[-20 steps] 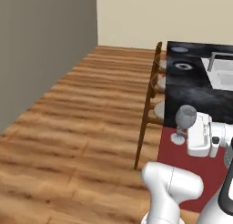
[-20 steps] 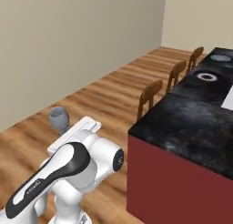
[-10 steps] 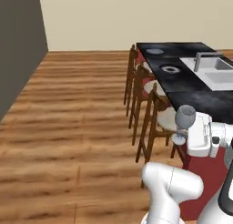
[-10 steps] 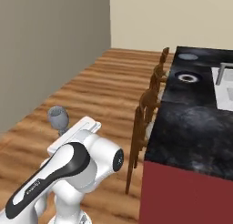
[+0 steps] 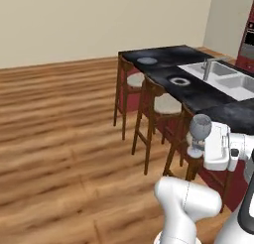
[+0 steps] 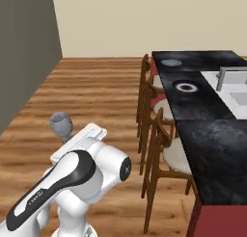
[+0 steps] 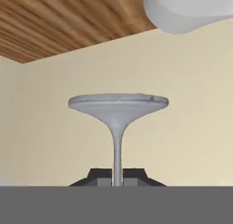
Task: Retrieve the wine glasses from the counter and place one next to each plate.
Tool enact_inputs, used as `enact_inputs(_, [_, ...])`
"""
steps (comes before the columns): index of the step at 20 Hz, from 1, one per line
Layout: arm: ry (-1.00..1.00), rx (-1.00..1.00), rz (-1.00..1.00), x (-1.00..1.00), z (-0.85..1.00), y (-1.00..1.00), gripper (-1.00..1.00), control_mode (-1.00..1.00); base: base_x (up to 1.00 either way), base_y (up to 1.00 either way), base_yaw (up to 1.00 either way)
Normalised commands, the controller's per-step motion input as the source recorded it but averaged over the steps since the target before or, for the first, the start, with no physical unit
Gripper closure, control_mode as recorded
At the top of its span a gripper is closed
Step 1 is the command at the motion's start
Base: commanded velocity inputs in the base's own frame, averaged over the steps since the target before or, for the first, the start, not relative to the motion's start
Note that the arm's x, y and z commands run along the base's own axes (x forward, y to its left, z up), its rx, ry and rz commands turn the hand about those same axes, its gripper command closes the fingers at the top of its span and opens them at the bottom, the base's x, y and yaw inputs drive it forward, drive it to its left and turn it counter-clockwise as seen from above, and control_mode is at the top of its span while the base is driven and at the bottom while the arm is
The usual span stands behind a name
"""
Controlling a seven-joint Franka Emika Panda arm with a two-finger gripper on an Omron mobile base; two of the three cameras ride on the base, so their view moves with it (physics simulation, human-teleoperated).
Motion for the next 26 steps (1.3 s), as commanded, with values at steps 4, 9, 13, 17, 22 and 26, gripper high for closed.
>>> enact_inputs(4, [0.0, 0.0, 0.0, 0.0, 0.0, 0.0, 1.0, 1.0, 0.7, 1.0, -0.57])
enact_inputs(9, [0.0, 0.0, 0.0, 0.0, 0.0, 0.0, 1.0, 1.0, 0.77, 1.0, -0.57])
enact_inputs(13, [0.0, 0.0, 0.0, 0.0, 0.0, 0.0, 1.0, 1.0, 0.5, 1.0, -0.46])
enact_inputs(17, [0.0, 0.0, 0.0, 0.0, 0.0, 0.0, 1.0, 1.0, 0.57, 1.0, -0.49])
enact_inputs(22, [0.0, 0.0, 0.0, 0.0, 0.0, 0.0, 1.0, 1.0, 0.68, 0.98, -0.53])
enact_inputs(26, [0.0, 0.0, 0.0, 0.0, 0.0, 0.0, 1.0, 1.0, 0.9, 0.8, -0.62])
